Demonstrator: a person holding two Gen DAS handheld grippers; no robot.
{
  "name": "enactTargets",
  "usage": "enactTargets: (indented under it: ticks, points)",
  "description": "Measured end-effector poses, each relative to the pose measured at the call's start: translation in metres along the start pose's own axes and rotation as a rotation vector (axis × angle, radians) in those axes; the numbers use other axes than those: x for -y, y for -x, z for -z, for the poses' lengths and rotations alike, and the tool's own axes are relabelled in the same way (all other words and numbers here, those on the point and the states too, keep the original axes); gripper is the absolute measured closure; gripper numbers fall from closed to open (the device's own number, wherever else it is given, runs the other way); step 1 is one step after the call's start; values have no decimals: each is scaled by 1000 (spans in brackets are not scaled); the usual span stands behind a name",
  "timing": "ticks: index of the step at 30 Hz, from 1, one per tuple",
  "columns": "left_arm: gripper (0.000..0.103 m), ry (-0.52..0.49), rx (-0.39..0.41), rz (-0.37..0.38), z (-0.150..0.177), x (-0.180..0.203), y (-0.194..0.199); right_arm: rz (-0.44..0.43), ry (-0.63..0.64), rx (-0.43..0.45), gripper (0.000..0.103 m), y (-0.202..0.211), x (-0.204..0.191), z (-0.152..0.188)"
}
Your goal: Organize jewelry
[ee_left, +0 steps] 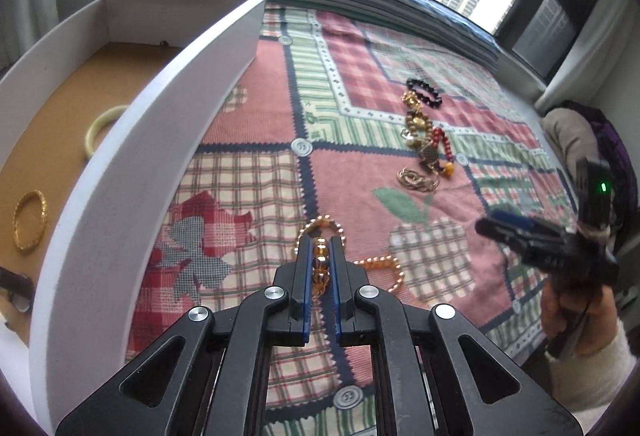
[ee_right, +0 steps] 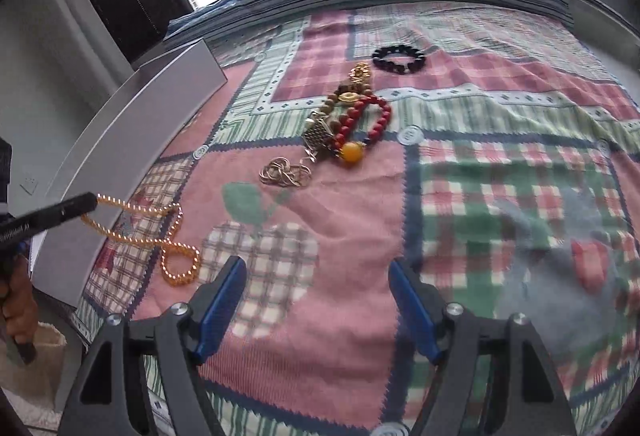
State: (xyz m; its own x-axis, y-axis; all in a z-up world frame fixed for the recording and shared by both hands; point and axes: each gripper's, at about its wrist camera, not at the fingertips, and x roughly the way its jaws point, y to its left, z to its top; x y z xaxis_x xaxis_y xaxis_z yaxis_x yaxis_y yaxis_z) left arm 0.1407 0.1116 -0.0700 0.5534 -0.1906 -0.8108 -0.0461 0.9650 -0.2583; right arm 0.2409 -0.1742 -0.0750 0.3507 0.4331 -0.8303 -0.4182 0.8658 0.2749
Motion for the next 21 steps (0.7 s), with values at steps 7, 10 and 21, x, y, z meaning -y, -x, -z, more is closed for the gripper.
enactTargets:
  ticks: [7,10,21]
  points:
    - [73,-133,-62,-29,18,1,-23,46,57,-33,28,-63,-19,-42]
    - [40,-159,-53,-65,19,4,-32,63,78,-31,28,-71,-29,-51]
    - [60,-290,-109,-75,26,32,-58,6,27,41,87,-32,-23,-46]
